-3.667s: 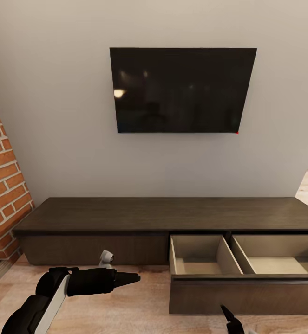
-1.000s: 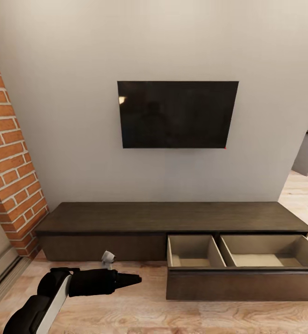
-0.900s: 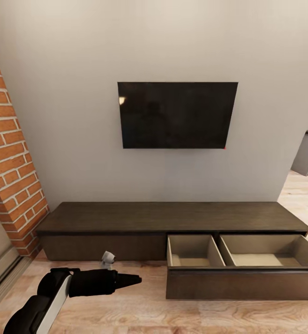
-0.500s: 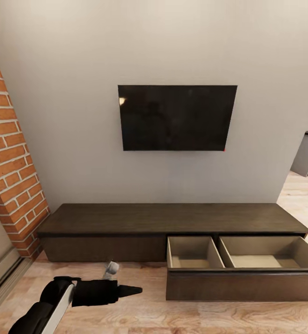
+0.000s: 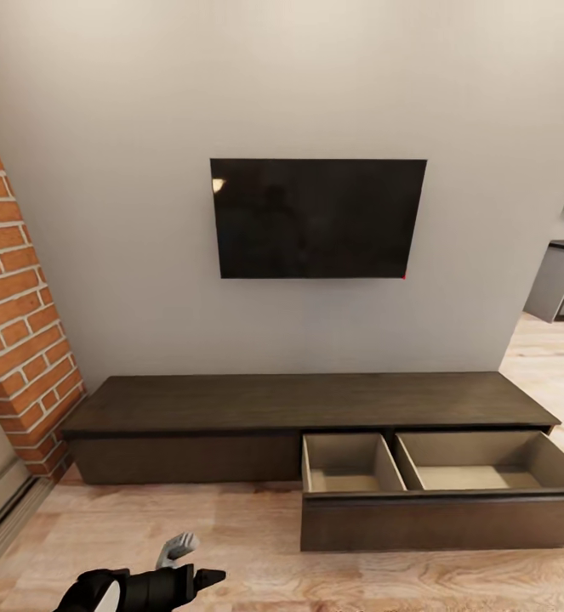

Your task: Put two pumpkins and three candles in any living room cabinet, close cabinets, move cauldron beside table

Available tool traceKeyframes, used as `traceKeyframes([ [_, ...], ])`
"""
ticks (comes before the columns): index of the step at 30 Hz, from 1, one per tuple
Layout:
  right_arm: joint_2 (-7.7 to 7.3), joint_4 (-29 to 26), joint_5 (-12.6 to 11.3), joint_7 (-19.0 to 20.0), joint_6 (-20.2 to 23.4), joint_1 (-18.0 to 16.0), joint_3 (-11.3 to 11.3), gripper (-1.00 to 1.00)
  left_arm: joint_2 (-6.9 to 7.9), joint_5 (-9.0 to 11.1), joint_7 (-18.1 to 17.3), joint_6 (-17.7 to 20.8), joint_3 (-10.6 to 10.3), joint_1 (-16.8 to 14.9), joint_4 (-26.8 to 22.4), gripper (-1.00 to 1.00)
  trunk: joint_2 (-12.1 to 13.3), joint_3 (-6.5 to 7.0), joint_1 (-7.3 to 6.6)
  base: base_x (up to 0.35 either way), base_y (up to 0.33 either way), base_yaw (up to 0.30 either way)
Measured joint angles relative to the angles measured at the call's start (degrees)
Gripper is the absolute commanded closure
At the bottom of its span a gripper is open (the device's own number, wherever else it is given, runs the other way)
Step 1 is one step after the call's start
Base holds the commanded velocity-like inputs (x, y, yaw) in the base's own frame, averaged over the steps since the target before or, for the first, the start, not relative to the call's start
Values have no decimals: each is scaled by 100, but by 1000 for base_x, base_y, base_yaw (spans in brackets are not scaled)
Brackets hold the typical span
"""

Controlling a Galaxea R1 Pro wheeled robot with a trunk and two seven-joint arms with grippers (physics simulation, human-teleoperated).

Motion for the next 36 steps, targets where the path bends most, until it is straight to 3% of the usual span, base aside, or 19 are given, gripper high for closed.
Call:
traceKeyframes([
  [9,7,-6,4,6,-150,0,47,-100,27,2,119,-57,90,0,216,-100,0,0,2,-75,-84,-273],
  [13,8,-6,0,1,-163,0,189,-100,33,4,120,-64,95,0,265,-100,0,-2,2,-170,-248,-244],
  [25,12,-4,-3,-1,-243,-1,283,-100,50,-6,127,-431,108,1,511,-100,0,-5,0,-16,-297,-26],
  [30,17,-6,-2,6,-238,0,286,-100,49,-16,147,-515,109,0,540,-100,0,-5,0,0,-94,-108],
  [32,17,-7,-2,7,-237,0,286,-100,45,-18,374,-533,109,0,547,-100,0,-5,0,0,-20,-228],
  [36,17,-7,-2,7,-244,0,286,-100,11,37,1475,-533,107,-1,552,-100,0,-5,0,0,-6,-272],
])
